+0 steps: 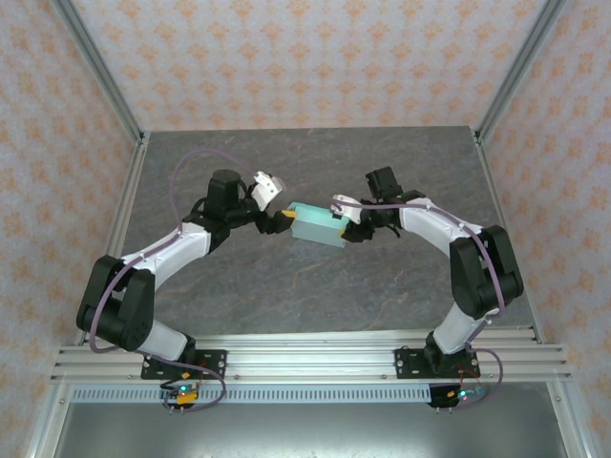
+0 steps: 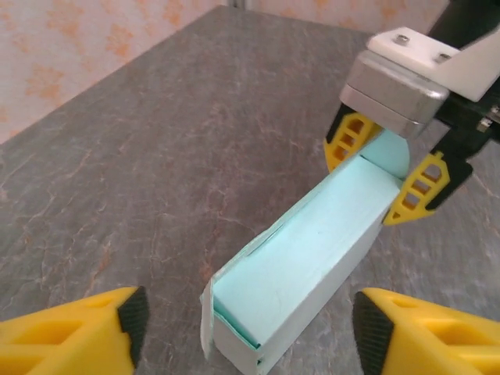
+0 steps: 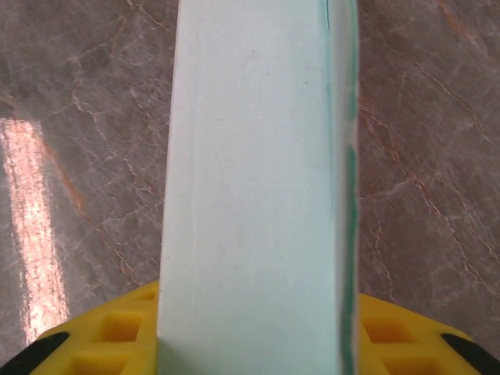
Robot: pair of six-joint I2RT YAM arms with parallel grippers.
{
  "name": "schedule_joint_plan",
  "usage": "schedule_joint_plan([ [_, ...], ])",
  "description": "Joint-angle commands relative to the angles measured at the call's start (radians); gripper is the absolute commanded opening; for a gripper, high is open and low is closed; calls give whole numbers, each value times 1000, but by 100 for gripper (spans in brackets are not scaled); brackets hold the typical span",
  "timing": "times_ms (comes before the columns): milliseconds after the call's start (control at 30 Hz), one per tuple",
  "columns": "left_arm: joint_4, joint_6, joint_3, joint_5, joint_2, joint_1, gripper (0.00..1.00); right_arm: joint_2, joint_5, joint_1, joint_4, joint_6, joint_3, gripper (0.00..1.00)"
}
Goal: Fold the paper box
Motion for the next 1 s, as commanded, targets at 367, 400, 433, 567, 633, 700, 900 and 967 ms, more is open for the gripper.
schedule_joint_plan([
  [367, 405, -675, -12, -337, 112, 18, 66, 39, 56, -12, -15, 77, 20, 33],
  [400, 371, -706, 18, -305, 120, 18, 65, 41, 54, -12, -18, 78, 23, 33],
  [433, 381, -733, 25, -267, 126, 15, 66, 42, 50, -12, -23, 77, 26, 33],
  [567, 383, -879, 26, -209, 132, 9, 73, 37, 42, -13, -19, 94, 27, 35],
  [633, 360, -922, 23, -199, 135, 11, 73, 44, 39, -14, -24, 94, 33, 35],
  [700, 308, -968, 29, -197, 130, 11, 73, 55, 45, -13, -39, 93, 45, 35],
  [900, 323, -1153, 22, -112, 153, 0, 71, 53, 27, -13, -46, 92, 43, 35],
  [967, 296, -1136, 43, -87, 159, -17, 71, 56, 26, -11, -59, 80, 50, 34],
])
